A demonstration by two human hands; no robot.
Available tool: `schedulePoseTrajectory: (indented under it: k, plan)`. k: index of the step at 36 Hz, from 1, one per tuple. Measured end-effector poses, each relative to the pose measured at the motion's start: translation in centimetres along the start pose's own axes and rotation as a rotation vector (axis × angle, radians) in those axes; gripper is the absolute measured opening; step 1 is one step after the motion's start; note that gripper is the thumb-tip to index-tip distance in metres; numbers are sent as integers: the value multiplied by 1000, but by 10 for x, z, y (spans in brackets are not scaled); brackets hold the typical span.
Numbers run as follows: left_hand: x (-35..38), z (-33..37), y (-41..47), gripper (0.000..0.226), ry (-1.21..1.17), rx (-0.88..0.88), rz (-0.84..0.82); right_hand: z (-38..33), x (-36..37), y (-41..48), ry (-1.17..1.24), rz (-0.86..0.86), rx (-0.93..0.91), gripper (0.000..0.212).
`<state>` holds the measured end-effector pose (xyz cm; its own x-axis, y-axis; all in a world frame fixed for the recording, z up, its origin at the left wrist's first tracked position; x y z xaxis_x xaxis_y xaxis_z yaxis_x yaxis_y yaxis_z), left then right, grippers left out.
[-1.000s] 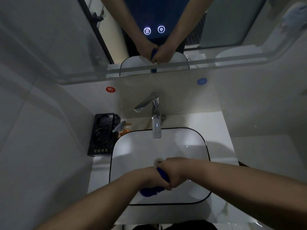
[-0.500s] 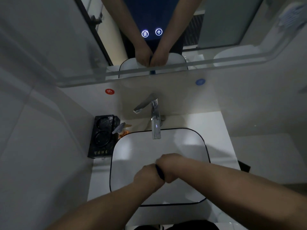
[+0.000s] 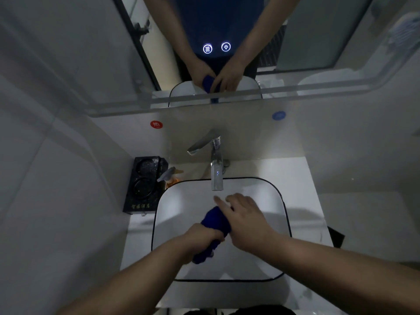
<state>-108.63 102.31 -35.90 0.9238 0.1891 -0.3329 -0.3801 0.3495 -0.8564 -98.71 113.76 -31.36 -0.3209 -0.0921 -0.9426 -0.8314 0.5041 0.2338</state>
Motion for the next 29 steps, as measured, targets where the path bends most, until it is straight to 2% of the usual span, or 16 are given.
schedulePoseTrajectory:
  k: [2, 5, 8, 10, 11, 14, 16, 20, 22, 26, 29]
  plan:
    - [3, -3, -10, 52, -131, -120, -149, 1, -1, -16, 36, 43, 14, 111]
    - [18, -1, -35, 45, -247, -257, -411, -1, 5, -30, 79, 1, 26, 113]
    - [26, 4, -45, 44, -189, -228, -491, -7, -10, -18, 185, 69, -35, 90]
    - [20, 4, -45, 45, -53, -154, -469, -20, -21, -7, 219, 70, -184, 72]
    - [15, 5, -44, 46, 21, -107, -455, -26, -24, -3, 211, 28, -248, 69]
    - [2, 15, -41, 44, 189, 60, -412, -30, -27, 14, 214, -169, -305, 84]
    - [-2, 27, -37, 35, 264, 196, -340, -30, -31, 24, 235, -281, -322, 87]
    - [1, 41, -33, 17, 324, 396, -223, -24, -32, 30, 257, -385, -275, 87]
    - [3, 39, -27, 17, 400, 421, -152, -24, -26, 24, 235, -426, -234, 78]
    - [5, 29, -10, 9, 707, 447, 52, -26, -8, 14, 76, -495, -140, 57]
    - [7, 29, 1, 8, 824, 461, 209, -28, 2, 14, -33, -555, -101, 43]
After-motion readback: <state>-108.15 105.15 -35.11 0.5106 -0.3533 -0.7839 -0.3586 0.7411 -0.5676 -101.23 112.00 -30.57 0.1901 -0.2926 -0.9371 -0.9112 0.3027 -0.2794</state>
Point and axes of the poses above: each hand's wrist, its own y-axis towards the middle knuckle, its own x-axis out of the palm, z = x × y, the point moved 8 cm from there along y, towards the middle knuckle, and after that the axes turned 15 degrees about z, right-handed, at the moved point
